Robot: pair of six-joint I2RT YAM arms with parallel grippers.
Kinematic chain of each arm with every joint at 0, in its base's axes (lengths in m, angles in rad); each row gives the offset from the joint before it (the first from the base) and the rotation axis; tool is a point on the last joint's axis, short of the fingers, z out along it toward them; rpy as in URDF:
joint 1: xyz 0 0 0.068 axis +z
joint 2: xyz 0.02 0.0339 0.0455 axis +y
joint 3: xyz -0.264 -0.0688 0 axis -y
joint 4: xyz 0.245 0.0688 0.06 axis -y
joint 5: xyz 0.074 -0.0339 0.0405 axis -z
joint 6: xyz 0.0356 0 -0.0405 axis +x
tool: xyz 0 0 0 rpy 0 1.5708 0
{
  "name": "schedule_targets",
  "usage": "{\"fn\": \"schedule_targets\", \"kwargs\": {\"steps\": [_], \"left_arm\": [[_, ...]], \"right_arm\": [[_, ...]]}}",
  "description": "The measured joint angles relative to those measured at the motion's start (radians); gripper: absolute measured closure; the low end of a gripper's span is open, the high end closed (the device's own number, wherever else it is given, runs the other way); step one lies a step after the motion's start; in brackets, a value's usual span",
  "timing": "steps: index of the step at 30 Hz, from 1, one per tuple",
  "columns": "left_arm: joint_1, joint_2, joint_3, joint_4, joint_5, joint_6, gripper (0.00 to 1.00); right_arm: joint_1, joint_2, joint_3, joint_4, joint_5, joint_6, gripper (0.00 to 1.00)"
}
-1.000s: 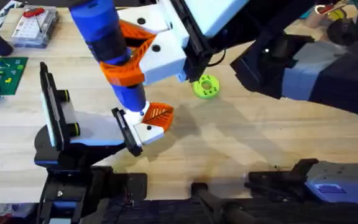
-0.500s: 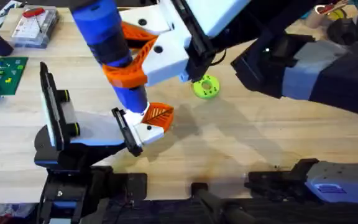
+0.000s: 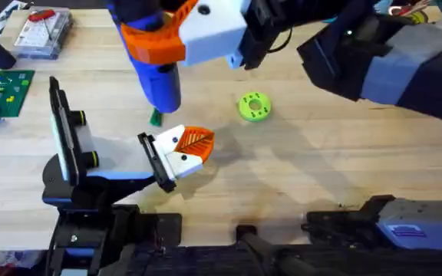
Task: Pick up the gripper from the table and insert it into the empty holder that is missing its gripper. Then pick up a screw, insert it into the mounting hole, and use the screwdriver to tighten it. Finally, clean up the table by picking up the vegetable and placing it into the bucket.
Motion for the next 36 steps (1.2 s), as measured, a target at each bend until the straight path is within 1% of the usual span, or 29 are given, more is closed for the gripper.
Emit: {"fn": "schedule_targets", "kwargs": {"steps": [11, 18, 26, 36], "left_arm": [[0.0, 0.0, 0.0, 0.0, 0.0, 0.0, 0.989], [0.0, 0.0, 0.0, 0.0, 0.0, 0.0, 0.989], [0.0, 0.0, 0.0, 0.0, 0.0, 0.0, 0.989], [0.0, 0.0, 0.0, 0.0, 0.0, 0.0, 0.989]], "right_arm": [[0.0, 0.0, 0.026, -0.002, -0.022, 0.044, 0.978], [0.004, 0.0, 0.026, 0.001, -0.023, 0.044, 0.978], [0.038, 0.0, 0.026, 0.001, -0.024, 0.043, 0.978], [0.038, 0.0, 0.026, -0.025, -0.026, 0.038, 0.978]]}}
